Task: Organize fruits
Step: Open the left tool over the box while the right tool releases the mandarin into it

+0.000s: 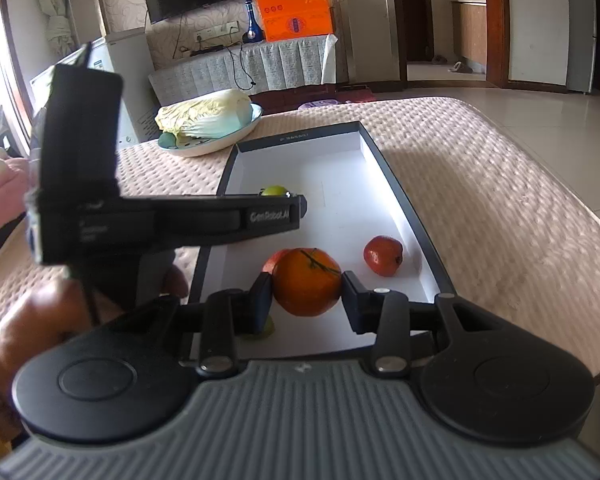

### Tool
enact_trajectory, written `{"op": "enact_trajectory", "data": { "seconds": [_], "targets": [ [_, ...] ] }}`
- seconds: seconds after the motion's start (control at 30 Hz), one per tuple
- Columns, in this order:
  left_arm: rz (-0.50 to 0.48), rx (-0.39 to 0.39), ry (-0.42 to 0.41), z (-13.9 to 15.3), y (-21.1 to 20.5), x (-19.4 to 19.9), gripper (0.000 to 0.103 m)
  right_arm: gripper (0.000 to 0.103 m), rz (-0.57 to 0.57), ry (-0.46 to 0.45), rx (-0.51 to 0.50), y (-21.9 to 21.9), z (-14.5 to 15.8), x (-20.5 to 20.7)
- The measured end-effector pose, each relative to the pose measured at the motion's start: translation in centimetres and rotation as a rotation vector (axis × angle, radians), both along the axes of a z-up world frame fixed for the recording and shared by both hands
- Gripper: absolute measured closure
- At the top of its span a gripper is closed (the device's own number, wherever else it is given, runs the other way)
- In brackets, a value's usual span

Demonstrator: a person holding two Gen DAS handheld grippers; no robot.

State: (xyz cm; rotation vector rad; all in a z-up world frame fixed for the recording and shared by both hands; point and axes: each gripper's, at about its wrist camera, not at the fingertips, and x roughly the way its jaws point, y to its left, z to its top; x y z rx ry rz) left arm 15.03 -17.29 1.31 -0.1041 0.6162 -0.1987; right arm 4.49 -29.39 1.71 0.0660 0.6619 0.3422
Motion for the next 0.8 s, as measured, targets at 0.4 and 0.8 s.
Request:
{"op": "enact_trajectory", "data": {
  "seconds": [0.4, 0.8],
  "targets": [
    [0.014, -0.04, -0.064, 1.8, 1.5, -3.0, 0.048, 0.062, -0.063, 0.05, -0.016, 0.8, -1.6, 2.0],
    [0.102, -0.016, -0.091, 4.7, 6.1, -8.6, 0.048, 0.062, -0.139, 0.061, 0.025, 2.2, -2.1, 3.0]
  ]
}}
